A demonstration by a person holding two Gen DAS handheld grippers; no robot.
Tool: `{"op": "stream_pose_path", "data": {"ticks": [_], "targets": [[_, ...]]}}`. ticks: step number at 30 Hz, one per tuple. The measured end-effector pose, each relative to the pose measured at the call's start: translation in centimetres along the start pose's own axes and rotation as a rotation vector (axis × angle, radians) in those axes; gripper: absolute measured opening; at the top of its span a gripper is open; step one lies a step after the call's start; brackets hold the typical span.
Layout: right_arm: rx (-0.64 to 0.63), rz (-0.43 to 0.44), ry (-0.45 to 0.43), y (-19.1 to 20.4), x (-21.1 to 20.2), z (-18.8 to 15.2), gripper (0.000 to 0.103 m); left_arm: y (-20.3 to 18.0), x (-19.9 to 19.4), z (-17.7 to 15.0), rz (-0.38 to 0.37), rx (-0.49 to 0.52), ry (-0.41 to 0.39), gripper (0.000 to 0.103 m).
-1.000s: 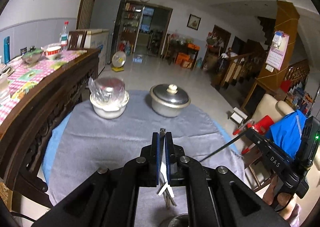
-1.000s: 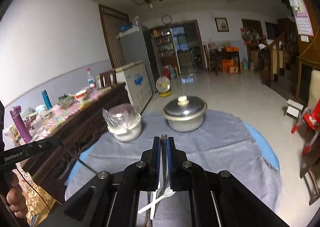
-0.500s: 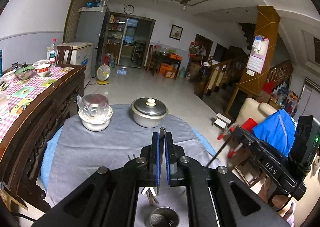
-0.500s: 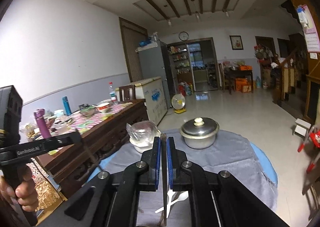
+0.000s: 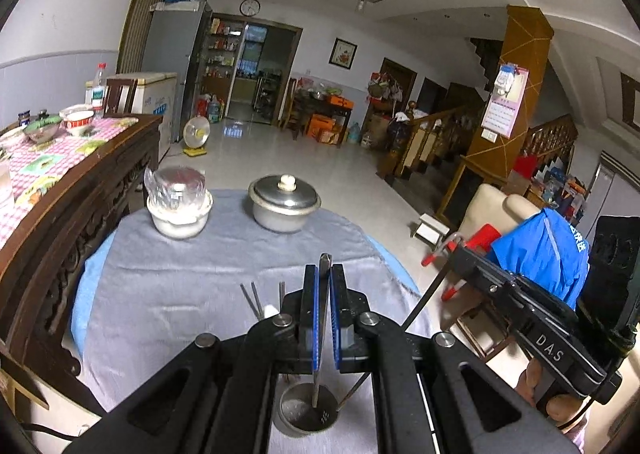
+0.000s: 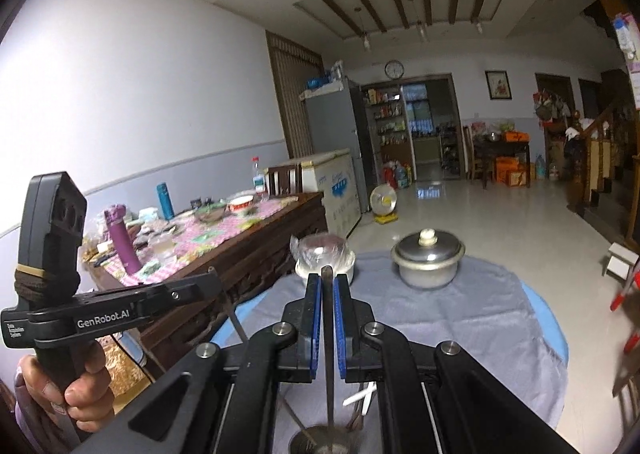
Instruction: Organize utensils
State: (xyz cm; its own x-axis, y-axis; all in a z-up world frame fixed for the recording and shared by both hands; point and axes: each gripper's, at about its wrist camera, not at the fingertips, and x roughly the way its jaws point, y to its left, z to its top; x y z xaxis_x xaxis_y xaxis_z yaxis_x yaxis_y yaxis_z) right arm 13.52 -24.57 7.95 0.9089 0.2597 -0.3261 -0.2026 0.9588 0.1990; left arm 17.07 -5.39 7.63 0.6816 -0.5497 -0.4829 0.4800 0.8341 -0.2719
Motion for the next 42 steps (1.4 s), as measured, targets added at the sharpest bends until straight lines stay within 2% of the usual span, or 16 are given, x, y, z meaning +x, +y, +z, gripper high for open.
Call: {"op": "stream_pose_path", "data": {"ticks": [10,17,20,21,22,24,25,31,39,42], "targets": [[0.100,0.013,0.178,-1.9,3.2,-6.1,0.007,1.2,2.6,-4.3,0.064,-0.014,0.117,0.005],[0.183,0.034,0.203,-3.2,3.5,-8.0,0.008,1.5,2.7,-6.0,0.091,-0.005,0.139,0.006],[0.207,0.031,0.204,-3.4,3.5,-8.2,0.008,1.8,2.6,-6.4,0.094,-0.006,0.137,0.011],[0.217,0.025,0.202,-3.6,3.5,-8.3,0.010,2.0,2.5,-6.5,0.100,-0.008,0.135,0.018],[0.230,0.020,0.199,-3.8,3.4,-8.4,0.015,2.2,2.3,-6.7,0.106,-0.009,0.132,0.029],[0.253,0.012,0.187,-4.2,3.1,-8.7,0.025,2.6,1.9,-6.9,0.123,-0.016,0.118,0.045],[0.270,0.002,0.176,-4.6,2.8,-8.9,0.028,2.9,1.7,-7.0,0.134,-0.021,0.110,0.048],[0.358,-0.044,0.166,-6.9,2.4,-10.3,0.029,4.9,0.9,-7.8,0.191,-0.055,0.090,0.051],[0.421,-0.103,0.181,-9.1,2.0,-11.5,0.029,6.7,1.3,-9.2,0.241,-0.090,0.116,0.052],[0.439,-0.132,0.184,-9.9,2.0,-11.9,0.029,7.2,1.4,-9.8,0.269,-0.095,0.120,0.060]]}}
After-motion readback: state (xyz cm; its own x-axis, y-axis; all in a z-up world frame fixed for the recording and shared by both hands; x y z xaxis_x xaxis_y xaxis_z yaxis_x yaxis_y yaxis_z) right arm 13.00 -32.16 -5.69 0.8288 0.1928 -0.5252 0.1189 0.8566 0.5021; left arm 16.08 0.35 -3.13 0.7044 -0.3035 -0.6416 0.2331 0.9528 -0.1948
